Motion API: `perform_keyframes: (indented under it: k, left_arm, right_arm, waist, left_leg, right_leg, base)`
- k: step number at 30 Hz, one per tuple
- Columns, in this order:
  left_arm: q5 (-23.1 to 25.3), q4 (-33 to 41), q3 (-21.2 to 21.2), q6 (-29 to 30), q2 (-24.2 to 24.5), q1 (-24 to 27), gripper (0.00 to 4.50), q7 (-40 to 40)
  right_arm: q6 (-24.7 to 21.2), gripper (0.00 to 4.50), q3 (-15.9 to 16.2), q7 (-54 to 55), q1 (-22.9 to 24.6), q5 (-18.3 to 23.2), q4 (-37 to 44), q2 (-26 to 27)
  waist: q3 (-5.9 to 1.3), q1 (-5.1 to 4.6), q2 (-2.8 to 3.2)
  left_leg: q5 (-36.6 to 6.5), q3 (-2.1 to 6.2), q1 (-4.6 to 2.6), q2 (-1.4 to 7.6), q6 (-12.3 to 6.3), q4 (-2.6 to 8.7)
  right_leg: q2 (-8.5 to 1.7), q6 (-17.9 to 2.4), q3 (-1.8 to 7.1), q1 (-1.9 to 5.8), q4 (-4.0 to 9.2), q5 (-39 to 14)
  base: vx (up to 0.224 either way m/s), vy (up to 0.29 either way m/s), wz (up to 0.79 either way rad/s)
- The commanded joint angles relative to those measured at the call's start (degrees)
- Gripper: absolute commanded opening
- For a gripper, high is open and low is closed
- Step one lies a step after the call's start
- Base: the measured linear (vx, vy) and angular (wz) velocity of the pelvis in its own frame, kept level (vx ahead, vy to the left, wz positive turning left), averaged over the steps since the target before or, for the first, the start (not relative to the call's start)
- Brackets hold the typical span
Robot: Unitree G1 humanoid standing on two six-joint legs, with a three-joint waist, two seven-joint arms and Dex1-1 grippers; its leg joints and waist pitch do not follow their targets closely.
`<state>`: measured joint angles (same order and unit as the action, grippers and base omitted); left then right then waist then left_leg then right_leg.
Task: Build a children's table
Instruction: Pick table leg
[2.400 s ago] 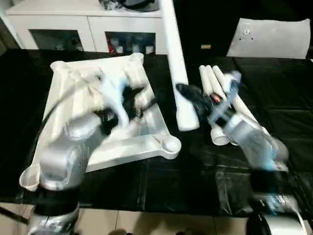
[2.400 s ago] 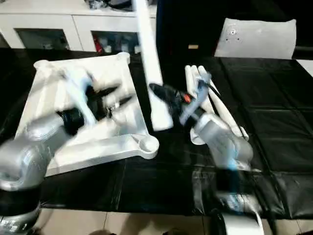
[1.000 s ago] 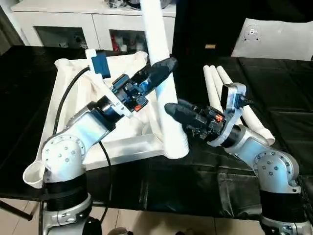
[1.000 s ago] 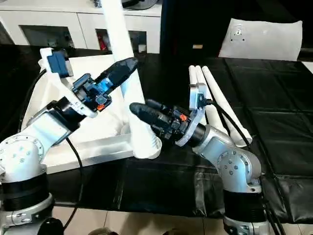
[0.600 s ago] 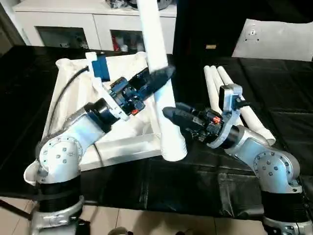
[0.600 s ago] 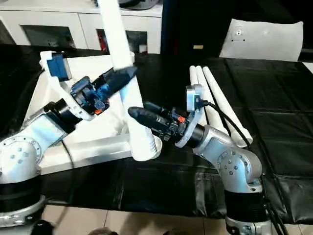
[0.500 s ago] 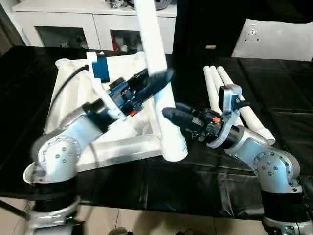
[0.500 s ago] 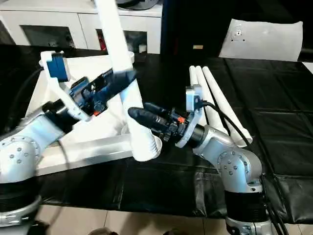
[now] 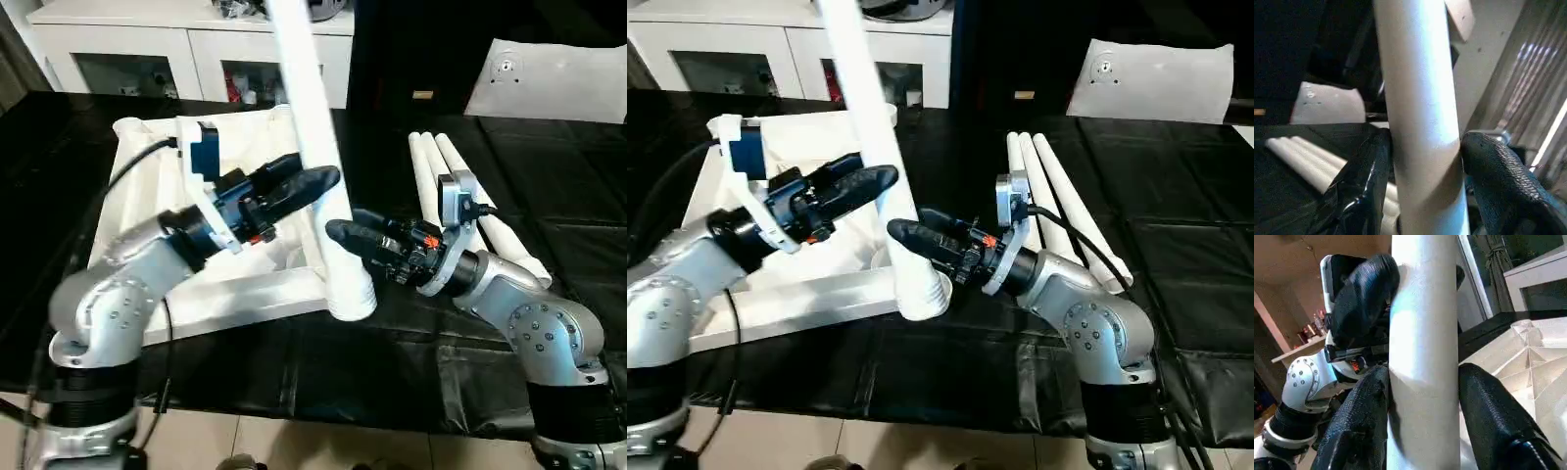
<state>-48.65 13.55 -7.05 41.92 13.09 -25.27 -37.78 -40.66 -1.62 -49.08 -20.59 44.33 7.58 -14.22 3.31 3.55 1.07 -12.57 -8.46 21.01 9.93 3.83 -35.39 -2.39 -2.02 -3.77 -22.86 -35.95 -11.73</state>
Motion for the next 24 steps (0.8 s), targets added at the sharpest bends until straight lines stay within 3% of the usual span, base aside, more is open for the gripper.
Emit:
perform_keyframes:
  k: [1,6,15,18,23,24]
  left_arm:
    - [-2.70,0.90,0.02,0.78,-0.42,-0.27,2.54,-0.25]
    - [-6.94,-1.31,-0.65,5.46,-1.97,-0.62,2.54,0.67]
    - [-1.23,-3.25,0.80,2.26,1.81,-1.96,2.54,-1.14]
    - [3.10,-2.99,3.10,-0.98,4.67,-1.53,2.54,-3.39]
    - [5.65,-3.40,4.29,-1.50,5.73,-1.60,2.54,-2.46]
    - [5.86,-4.01,4.29,-1.24,5.55,-1.88,3.10,-1.71]
  right_arm:
    - [0.35,1.80,-0.08,0.87,-0.54,-1.35,-1.51,-0.59]
    - [0.33,1.80,0.95,-0.03,-0.60,-1.90,-1.56,-1.20]
    - [0.87,1.80,1.22,-0.21,-1.00,-2.14,-2.11,-1.93]
    - [1.42,1.80,1.12,0.38,-1.45,-3.01,-2.66,-2.21]
    - [1.62,1.80,1.50,0.54,-1.65,-3.77,-2.86,-2.50]
    - [1.79,1.80,1.93,0.47,-1.74,-4.25,-2.89,-2.73]
  waist:
    - [-4.11,0.19,0.19]
    - [-4.05,0.24,0.07]
    - [-4.08,0.16,0.07]
    - [-4.12,0.14,0.09]
    - [-4.19,0.06,-0.07]
    - [-4.18,0.08,-0.13]
  left_leg:
    - [0.06,0.37,0.26,2.41,-1.79,3.48]
    - [-0.24,0.30,0.26,2.25,-1.94,3.43]
    - [0.30,0.36,0.19,2.27,-2.42,3.43]
    - [0.67,0.43,0.15,2.37,-2.45,3.49]
    - [1.15,0.32,0.17,2.41,-2.15,3.43]
    - [1.15,0.33,0.14,2.41,-2.25,3.43]
  right_leg:
    - [-4.93,-10.51,3.24,4.18,4.11,-4.20]
    - [-4.84,-9.98,3.23,4.15,4.38,-6.21]
    - [-4.77,-8.92,3.22,4.06,4.38,-6.23]
    - [-4.80,-8.77,3.21,4.05,4.29,-5.87]
    - [-4.84,-9.53,3.24,4.10,4.00,-4.37]
    - [-4.83,-9.72,3.21,4.09,3.97,-4.11]
  base:
    - [0.000,0.000,0.00]
    - [0.000,0.000,0.00]
    - [0.000,0.000,0.00]
    - [0.000,0.000,0.00]
    - [0.000,0.000,0.00]
    - [0.000,0.000,0.00]
